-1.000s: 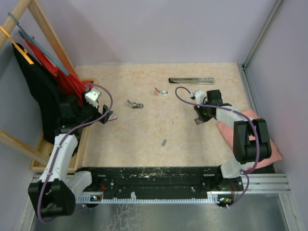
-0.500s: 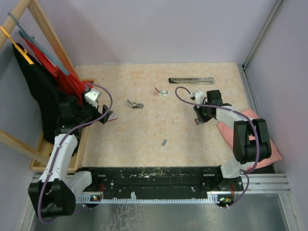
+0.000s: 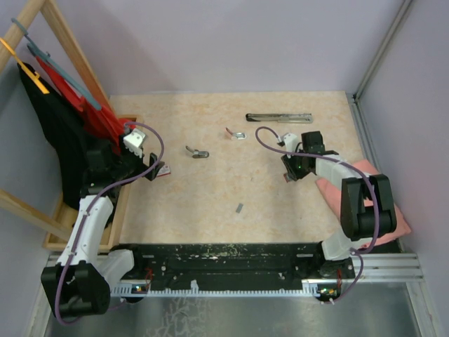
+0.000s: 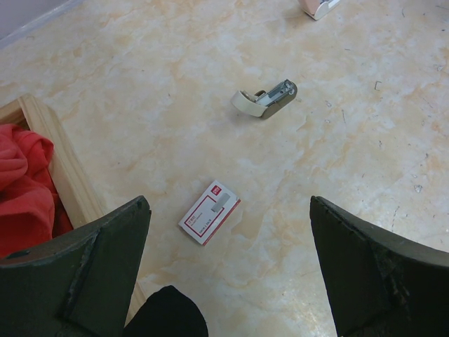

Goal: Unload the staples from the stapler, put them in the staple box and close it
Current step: Place the staple in the staple box, then pick up the staple from the center of the board.

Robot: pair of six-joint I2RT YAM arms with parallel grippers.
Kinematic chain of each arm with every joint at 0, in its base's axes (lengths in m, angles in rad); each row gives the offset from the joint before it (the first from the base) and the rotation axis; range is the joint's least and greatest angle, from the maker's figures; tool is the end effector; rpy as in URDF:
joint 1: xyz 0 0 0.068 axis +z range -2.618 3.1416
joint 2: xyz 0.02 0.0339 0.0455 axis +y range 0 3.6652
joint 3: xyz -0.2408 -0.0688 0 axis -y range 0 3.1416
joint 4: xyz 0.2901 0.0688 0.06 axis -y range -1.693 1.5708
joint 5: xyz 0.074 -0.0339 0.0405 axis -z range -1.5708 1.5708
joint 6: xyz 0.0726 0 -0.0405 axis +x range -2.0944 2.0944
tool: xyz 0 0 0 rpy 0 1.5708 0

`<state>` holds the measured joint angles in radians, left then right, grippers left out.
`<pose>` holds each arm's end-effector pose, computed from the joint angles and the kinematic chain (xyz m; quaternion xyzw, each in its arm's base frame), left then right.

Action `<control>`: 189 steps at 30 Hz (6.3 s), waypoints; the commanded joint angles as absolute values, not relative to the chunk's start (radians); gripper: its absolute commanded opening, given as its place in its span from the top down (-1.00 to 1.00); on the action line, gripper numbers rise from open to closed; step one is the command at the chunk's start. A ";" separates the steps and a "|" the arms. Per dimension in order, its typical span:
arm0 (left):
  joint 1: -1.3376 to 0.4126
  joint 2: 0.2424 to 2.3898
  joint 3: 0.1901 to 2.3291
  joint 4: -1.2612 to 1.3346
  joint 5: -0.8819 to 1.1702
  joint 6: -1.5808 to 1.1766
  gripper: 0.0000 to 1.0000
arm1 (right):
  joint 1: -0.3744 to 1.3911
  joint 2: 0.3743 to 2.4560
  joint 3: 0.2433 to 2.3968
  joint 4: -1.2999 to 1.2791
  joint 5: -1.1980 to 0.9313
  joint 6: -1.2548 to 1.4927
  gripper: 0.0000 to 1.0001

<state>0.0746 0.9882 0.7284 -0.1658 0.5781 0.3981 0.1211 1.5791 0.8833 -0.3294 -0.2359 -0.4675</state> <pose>0.3082 -0.0167 0.2424 0.2822 0.7702 -0.1113 0.5610 0.3535 0.0601 0.0908 -0.3077 0.9060 0.0655 0.2831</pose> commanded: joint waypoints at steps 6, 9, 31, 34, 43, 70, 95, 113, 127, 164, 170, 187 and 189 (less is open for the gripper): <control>0.084 0.982 0.749 -0.175 0.601 0.401 -0.98 | 0.162 1.486 1.014 -0.436 -0.376 -0.527 0.03; 0.084 0.980 0.749 -0.177 0.603 0.402 -0.98 | 0.237 1.485 1.016 -0.450 -0.361 -0.578 -0.12; 0.086 0.983 0.750 -0.176 0.607 0.402 -0.99 | 0.378 1.763 1.196 -0.429 -0.481 -0.743 0.06; 0.085 0.984 0.750 -0.177 0.606 0.403 -0.98 | 0.399 1.773 1.190 -0.407 -0.469 -0.722 -0.01; 0.087 0.985 0.750 -0.178 0.606 0.402 -0.99 | 0.442 1.809 1.182 -0.377 -0.407 -0.715 -0.10; 0.089 0.985 0.750 -0.178 0.605 0.403 -0.99 | 0.466 1.850 1.173 -0.356 -0.354 -0.708 -0.12; 0.091 0.985 0.747 -0.176 0.610 0.403 -0.98 | 0.489 1.878 1.190 -0.372 -0.316 -0.703 -0.12; 0.095 0.983 0.747 -0.176 0.614 0.403 -0.99 | 0.489 1.796 1.276 -0.520 -0.385 -0.738 -0.05; 0.098 0.985 0.747 -0.179 0.620 0.405 -0.99 | 0.491 1.864 1.336 -0.709 -0.400 -0.985 -0.02; 0.100 0.991 0.753 -0.183 0.623 0.404 -0.99 | 0.486 1.873 1.189 -0.530 -0.487 -1.063 0.20; 0.100 0.989 0.752 -0.184 0.623 0.405 -0.98 | 0.481 1.873 1.194 -0.540 -0.480 -1.061 0.28; 0.106 0.991 0.751 -0.184 0.627 0.405 -0.98 | 0.477 1.866 1.204 -0.528 -0.466 -1.037 0.54; 0.106 0.990 0.751 -0.184 0.627 0.405 -0.99 | 0.477 1.863 1.206 -0.527 -0.465 -1.034 0.57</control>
<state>0.0967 0.9886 0.7284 -0.1802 0.6041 0.3981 0.4774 1.8641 1.1915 -0.5533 -0.4717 -1.0431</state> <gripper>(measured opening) 0.994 0.224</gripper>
